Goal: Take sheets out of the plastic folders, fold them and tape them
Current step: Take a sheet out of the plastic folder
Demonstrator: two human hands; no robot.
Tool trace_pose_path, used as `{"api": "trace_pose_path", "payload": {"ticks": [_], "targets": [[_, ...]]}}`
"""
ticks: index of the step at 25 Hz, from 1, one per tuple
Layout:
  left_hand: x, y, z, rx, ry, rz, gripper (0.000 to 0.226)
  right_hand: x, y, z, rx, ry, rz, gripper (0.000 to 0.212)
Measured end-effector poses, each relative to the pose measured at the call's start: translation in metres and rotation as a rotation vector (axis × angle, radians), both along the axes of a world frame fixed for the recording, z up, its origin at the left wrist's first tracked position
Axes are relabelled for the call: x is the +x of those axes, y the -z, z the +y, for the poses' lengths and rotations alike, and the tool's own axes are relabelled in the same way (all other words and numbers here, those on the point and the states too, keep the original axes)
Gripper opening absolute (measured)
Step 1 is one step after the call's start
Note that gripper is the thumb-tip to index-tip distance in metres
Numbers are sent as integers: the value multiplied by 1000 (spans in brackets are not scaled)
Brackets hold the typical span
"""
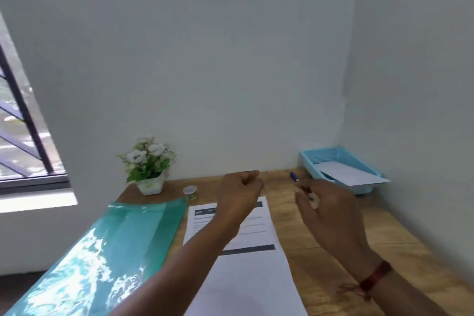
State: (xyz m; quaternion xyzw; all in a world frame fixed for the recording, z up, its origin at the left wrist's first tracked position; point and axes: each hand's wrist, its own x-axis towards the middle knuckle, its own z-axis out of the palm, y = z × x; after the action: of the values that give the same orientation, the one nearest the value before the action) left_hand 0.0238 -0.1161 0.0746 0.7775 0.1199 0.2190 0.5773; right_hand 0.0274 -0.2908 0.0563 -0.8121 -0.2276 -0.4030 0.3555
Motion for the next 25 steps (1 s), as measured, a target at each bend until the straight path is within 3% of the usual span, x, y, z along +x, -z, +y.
{"api": "trace_pose_path", "payload": {"ticks": [5,8,10,14,21,25], "targets": [[-38,29,84,457,-32,144,9,7,38,56,-252,-135,192,11],[-36,40,120,706,-1,229,42,24,53,81,-353,-170,265,27],[-31,47,132,743,12,220,49,35,53,94,-355,-206,302,38],[-19,71,133,819,78,216,59,54,54,112,-556,-227,388,61],[-11,81,157,946,172,279,87,79,69,111,-682,-212,490,78],[-4,88,157,995,210,328,94,90,73,110,-716,-228,517,76]]}}
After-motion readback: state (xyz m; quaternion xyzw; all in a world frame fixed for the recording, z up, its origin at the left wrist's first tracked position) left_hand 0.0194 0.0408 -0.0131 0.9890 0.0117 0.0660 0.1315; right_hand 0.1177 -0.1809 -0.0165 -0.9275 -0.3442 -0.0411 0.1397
